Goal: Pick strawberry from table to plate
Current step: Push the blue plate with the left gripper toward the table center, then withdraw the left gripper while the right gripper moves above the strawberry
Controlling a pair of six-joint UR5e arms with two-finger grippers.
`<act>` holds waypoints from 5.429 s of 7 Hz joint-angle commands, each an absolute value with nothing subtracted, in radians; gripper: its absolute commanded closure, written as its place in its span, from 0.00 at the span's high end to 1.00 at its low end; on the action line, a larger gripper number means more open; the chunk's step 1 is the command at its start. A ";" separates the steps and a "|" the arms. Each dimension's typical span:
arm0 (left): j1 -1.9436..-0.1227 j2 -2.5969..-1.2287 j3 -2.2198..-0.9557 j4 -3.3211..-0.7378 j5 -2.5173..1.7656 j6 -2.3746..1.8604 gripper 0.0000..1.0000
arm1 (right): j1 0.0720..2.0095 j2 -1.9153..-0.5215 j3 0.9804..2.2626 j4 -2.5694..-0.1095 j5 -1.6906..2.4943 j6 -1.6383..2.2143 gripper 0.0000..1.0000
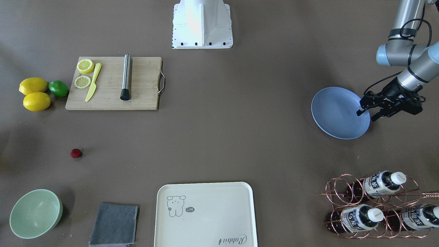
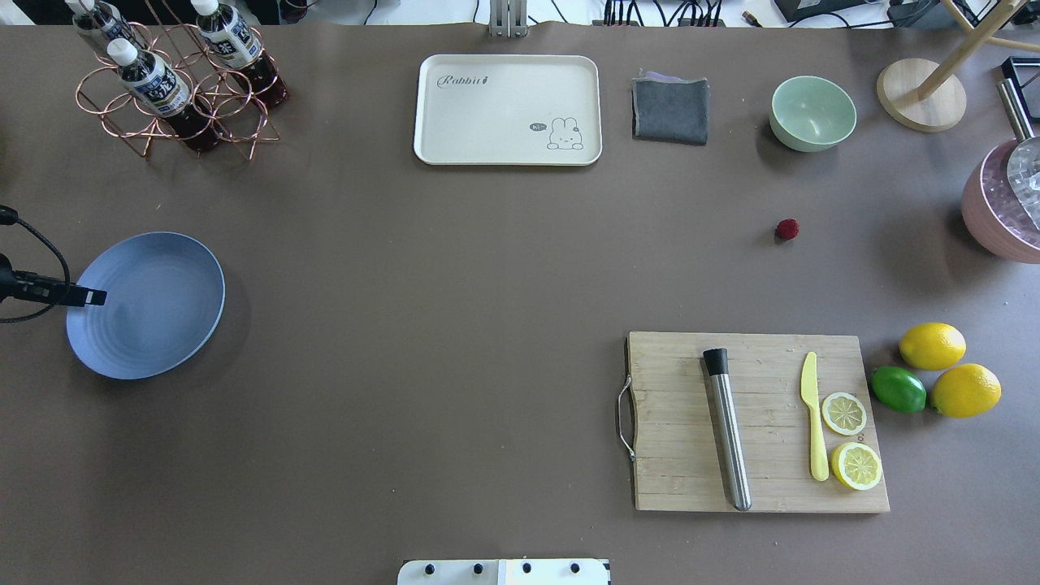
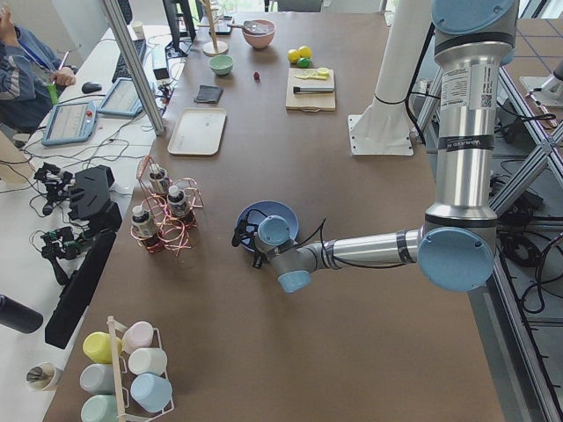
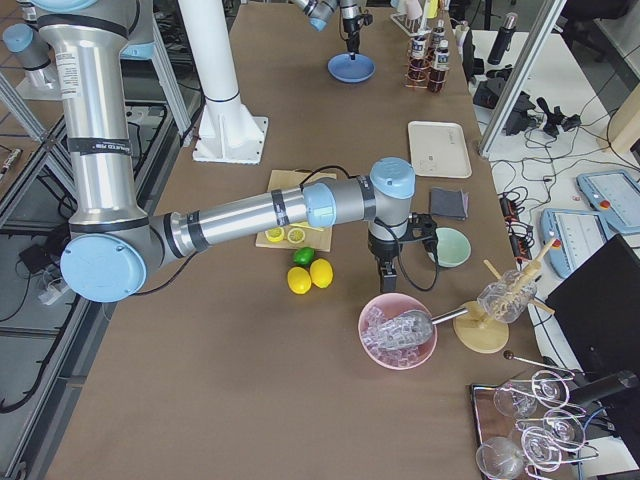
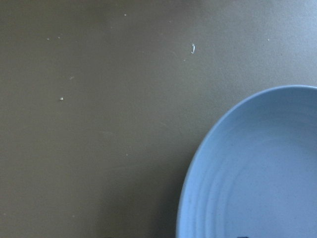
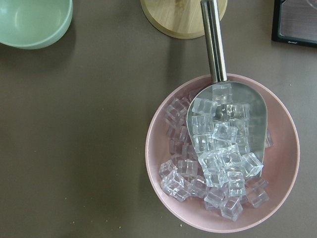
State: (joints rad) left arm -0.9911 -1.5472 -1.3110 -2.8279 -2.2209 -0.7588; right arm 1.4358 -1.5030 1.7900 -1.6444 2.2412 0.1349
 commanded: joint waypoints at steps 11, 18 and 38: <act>-0.766 -2.084 -1.365 -2.527 -2.073 -1.244 0.00 | 1.434 -1.500 1.782 -1.646 2.250 0.138 1.00; -0.607 -2.186 -1.364 -2.431 -1.852 -1.299 0.00 | 1.430 -1.490 1.778 -1.646 2.250 0.150 1.00; -1.479 -1.661 -1.627 -1.652 -2.599 0.113 0.99 | 0.957 -1.255 1.525 -1.177 2.077 0.943 0.97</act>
State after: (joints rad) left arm -1.4759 -1.6737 -1.6267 -1.6741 -2.5837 0.1043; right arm 0.9796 -1.2552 1.5456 -1.2032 2.0858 0.9359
